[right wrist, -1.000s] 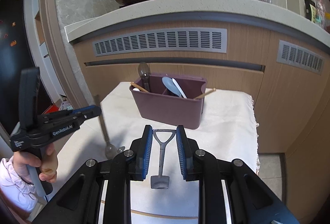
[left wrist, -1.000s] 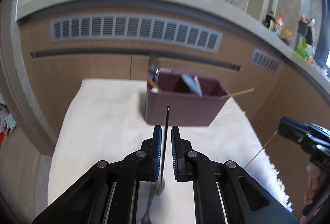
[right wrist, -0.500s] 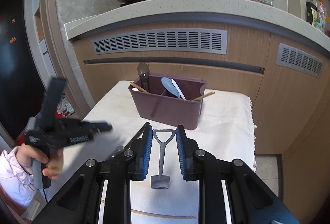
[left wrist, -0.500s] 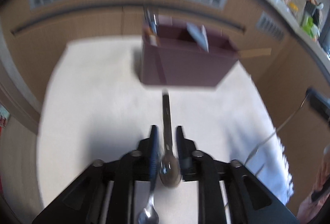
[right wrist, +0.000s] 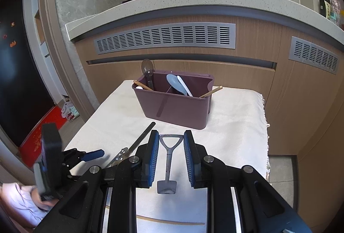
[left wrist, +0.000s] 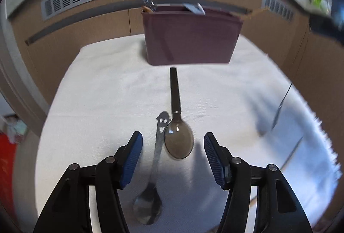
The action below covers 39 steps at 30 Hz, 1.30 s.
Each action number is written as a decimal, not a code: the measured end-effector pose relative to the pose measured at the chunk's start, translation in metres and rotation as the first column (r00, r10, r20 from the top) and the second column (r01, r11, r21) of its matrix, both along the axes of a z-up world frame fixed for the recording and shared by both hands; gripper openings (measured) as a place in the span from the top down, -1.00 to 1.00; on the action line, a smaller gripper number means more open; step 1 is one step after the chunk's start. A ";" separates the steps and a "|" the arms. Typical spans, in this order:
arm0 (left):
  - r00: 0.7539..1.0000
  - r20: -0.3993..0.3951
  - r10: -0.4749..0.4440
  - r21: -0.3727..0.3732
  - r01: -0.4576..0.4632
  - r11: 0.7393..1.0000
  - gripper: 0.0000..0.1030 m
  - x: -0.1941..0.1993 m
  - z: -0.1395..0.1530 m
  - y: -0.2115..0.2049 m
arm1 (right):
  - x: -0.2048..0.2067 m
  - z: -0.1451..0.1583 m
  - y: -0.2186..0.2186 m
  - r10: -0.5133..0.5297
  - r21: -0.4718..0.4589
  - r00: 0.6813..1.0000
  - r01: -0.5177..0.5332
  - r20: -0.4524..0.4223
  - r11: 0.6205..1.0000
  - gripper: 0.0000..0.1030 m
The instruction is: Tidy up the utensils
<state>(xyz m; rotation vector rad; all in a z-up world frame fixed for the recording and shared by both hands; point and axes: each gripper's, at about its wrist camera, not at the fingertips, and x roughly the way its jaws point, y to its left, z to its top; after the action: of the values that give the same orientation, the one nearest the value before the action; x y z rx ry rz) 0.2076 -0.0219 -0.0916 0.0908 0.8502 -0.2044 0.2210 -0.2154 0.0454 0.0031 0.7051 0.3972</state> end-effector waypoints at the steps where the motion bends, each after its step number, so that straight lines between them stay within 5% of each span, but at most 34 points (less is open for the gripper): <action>1: 1.000 -0.011 -0.012 0.015 0.012 1.000 -0.16 0.003 -0.004 -0.004 | 0.000 0.000 0.000 0.001 0.000 1.000 -0.001 -0.001 1.000 0.59; 4: 0.999 -0.039 -0.009 0.038 0.011 0.999 -0.06 0.010 -0.015 -0.010 | -0.002 0.001 0.001 0.001 -0.003 1.000 -0.001 0.005 1.000 0.59; 6: 1.000 -0.023 0.019 0.020 -0.018 1.000 0.33 0.013 -0.015 -0.008 | -0.002 0.001 0.000 -0.002 -0.001 1.000 0.002 0.005 1.000 0.59; 7: 0.999 -0.019 0.027 0.017 -0.027 0.999 0.35 0.014 -0.014 -0.007 | -0.003 0.000 -0.001 -0.003 -0.001 1.000 0.003 0.004 1.000 0.59; 20: 0.979 0.203 0.034 -0.096 -0.014 0.995 0.35 -0.007 0.074 0.019 | -0.013 0.008 0.003 -0.002 -0.008 0.999 0.002 0.036 1.000 0.59; 39: 0.959 0.282 0.023 -0.112 0.009 0.994 0.35 -0.012 0.123 0.020 | -0.019 0.020 0.010 0.016 -0.036 0.998 -0.014 0.068 0.999 0.59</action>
<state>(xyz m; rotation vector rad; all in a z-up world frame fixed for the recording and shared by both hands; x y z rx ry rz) 0.1960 -0.0020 0.0318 0.0105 0.5522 -0.2258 0.2024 -0.2054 0.0651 -0.0487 0.6453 0.3975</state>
